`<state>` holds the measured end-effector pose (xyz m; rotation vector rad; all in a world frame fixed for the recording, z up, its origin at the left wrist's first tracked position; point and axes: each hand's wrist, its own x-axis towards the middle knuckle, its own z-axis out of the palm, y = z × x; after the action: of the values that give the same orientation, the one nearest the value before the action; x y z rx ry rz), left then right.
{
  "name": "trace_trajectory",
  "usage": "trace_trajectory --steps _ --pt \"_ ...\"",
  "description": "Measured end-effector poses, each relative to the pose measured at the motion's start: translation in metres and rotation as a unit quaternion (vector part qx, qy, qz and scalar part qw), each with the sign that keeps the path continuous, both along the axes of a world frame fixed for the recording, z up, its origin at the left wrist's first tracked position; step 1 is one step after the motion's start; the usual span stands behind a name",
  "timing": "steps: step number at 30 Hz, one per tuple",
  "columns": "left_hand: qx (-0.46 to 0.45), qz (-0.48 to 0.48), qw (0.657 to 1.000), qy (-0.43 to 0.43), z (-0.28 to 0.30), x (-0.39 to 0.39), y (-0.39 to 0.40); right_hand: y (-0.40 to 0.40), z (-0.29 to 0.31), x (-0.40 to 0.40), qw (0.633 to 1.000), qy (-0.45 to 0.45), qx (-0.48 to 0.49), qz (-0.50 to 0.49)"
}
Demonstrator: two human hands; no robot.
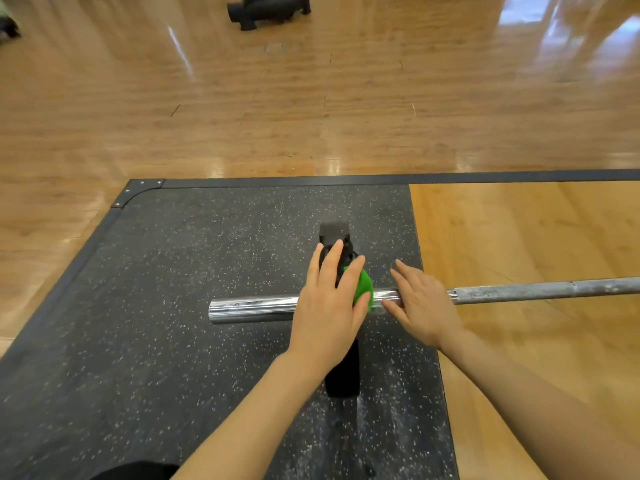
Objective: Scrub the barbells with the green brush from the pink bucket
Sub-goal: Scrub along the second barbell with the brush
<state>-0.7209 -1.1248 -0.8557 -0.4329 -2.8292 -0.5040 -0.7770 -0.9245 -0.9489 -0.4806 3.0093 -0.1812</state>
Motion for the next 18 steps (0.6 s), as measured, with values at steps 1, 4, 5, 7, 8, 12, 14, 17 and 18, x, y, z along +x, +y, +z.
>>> trace_trajectory --steps 1,4,5,7,8,12,14,17,18 --pt "0.011 0.004 1.000 -0.014 0.005 -0.007 0.001 0.000 -0.001 0.002 1.000 0.000 0.000 -0.003" --pt "0.037 0.037 0.994 -0.091 0.018 -0.037 0.003 0.001 -0.002 0.007 1.000 0.000 0.001 -0.008" --pt "0.041 0.047 0.991 -0.115 0.021 -0.049 0.003 0.001 -0.002 0.009 1.000 0.002 0.000 -0.007" --pt "0.041 0.050 0.986 -0.155 0.026 -0.067 0.001 0.001 -0.002 0.013 1.000 0.008 -0.001 -0.008" --pt "0.037 0.047 0.984 -0.166 0.027 -0.072 0.001 0.001 -0.002 0.014 1.000 0.011 -0.001 -0.009" --pt "0.049 0.049 0.984 -0.167 0.027 -0.061 0.002 0.000 -0.002 0.019 1.000 0.018 -0.002 -0.010" --pt "0.061 0.057 0.987 -0.140 0.026 -0.045 0.005 0.001 -0.001 0.022 1.000 0.018 0.001 -0.011" --pt "0.078 0.061 0.991 -0.087 0.018 -0.020 0.009 0.002 -0.003 0.028 1.000 0.017 0.005 -0.003" --pt "0.082 0.062 0.992 -0.070 0.015 -0.012 0.010 0.003 -0.004 0.030 1.000 0.018 0.006 0.000"
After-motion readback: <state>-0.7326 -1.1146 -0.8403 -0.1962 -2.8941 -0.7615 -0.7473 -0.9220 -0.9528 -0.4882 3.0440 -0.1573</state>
